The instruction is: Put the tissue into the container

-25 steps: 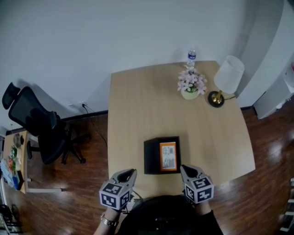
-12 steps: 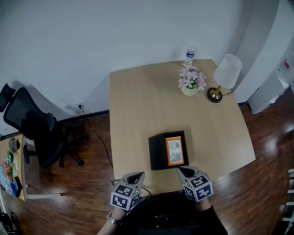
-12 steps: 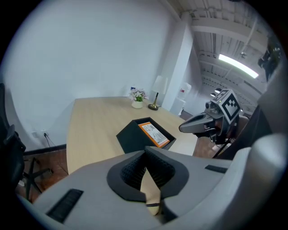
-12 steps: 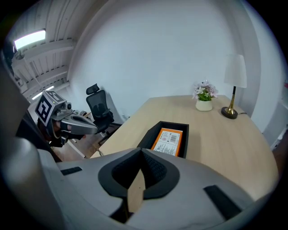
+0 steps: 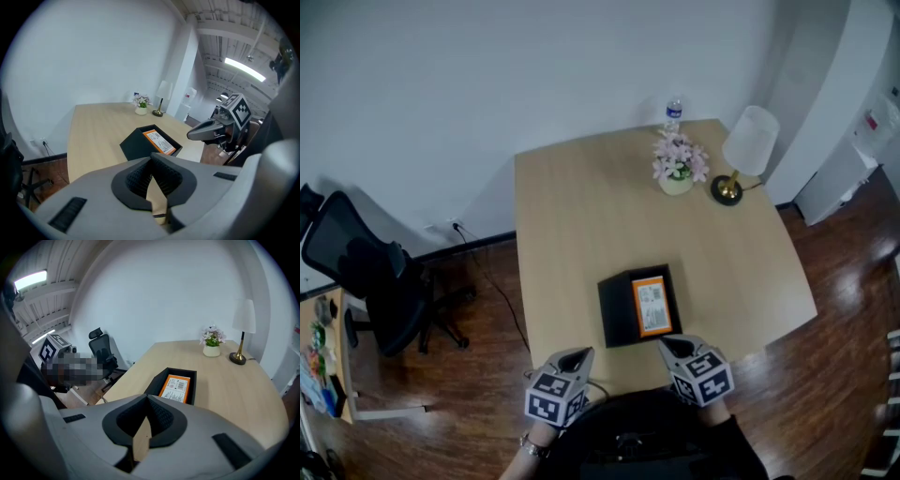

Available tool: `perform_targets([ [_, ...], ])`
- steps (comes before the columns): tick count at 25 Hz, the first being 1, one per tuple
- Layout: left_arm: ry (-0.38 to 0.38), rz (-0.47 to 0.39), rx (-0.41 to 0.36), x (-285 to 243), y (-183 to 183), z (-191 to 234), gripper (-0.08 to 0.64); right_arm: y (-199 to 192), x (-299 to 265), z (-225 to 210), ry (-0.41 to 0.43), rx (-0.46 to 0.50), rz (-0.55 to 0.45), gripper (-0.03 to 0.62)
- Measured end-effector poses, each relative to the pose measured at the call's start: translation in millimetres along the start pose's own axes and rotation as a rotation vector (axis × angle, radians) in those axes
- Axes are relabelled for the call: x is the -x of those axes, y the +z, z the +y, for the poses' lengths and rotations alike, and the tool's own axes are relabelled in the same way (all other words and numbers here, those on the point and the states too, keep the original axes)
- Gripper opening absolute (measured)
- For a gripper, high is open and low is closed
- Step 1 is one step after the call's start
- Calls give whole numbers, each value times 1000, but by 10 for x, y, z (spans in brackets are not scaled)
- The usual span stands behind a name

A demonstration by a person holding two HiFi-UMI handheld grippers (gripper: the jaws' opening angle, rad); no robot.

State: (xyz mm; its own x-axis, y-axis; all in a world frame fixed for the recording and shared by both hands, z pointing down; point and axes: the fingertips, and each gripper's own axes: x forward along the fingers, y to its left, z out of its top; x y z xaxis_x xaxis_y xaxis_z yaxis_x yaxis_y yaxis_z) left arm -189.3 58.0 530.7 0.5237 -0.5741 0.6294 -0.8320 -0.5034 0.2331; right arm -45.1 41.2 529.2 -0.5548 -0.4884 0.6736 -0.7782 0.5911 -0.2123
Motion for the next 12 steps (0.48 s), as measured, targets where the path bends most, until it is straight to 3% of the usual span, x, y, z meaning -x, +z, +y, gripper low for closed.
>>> perform_targets([
  [12, -9, 12, -6, -42, -7, -88, 0, -10, 35, -76, 0, -4, -23, 0],
])
